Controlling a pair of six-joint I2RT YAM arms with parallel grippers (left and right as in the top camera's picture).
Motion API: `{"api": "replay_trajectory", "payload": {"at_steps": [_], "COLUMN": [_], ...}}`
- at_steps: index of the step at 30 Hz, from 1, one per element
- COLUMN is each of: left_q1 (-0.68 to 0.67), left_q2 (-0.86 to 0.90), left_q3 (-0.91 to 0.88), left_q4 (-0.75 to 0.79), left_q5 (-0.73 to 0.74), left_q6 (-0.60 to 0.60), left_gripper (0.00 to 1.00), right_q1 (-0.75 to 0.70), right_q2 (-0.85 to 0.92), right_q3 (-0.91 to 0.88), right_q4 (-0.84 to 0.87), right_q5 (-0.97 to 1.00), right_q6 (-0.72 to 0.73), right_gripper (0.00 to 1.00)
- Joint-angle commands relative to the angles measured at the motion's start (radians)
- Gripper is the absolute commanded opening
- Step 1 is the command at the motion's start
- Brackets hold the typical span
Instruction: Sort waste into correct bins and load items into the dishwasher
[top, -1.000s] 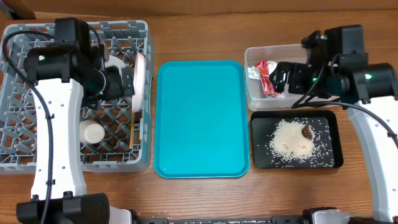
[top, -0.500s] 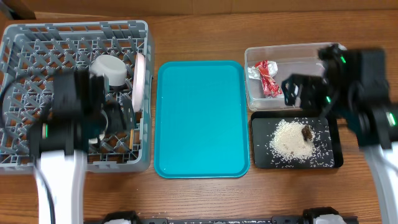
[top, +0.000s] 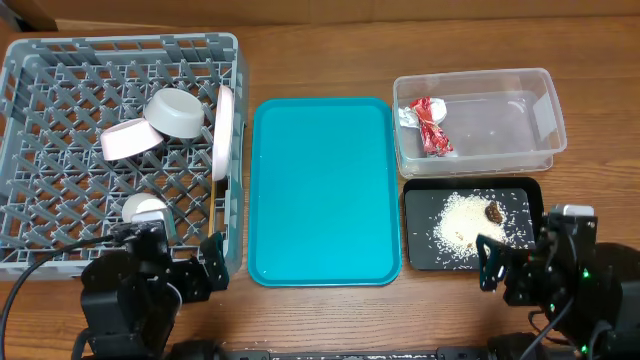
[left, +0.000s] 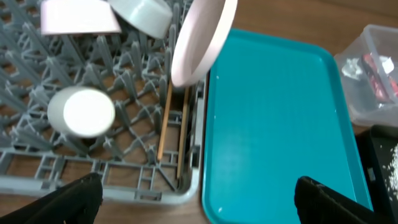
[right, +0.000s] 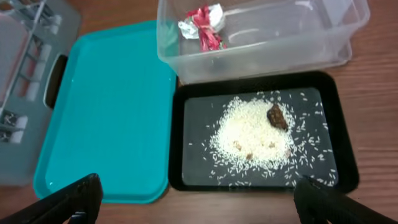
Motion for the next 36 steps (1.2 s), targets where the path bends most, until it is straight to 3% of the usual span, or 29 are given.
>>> {"api": "replay_trajectory", "payload": {"at_steps": [1,21,25,36], "left_q1": [-0.008,-0.008,-0.008,-0.008], "left_q2": [-0.009,-0.009,-0.009,-0.009], "left_q3": [-0.011,-0.011,-0.011,-0.011], "left_q4": [-0.031,-0.069,-0.07,-0.07], "left_q5": [0.014,0.014,0.014,0.014], "left_q6": [-0.024,-0.024,-0.024,-0.024], "left_gripper": [1.0,1.0,1.0,1.0], "right_q1": [0.0,0.017,0.013,0.003], "right_q2": [-0.001,-0.052,-0.158,-0.487], "right_q3": [-0.005,-0.024,-0.134,-0.709], "right_q4": [0.004,0.046,0.244,0.941], "right_q5": [0.016,0.035,0.045,0.035], "right_q6": [0.0,-0.007,-0.008,-0.007], "right_gripper": [1.0,1.0,1.0,1.0]}}
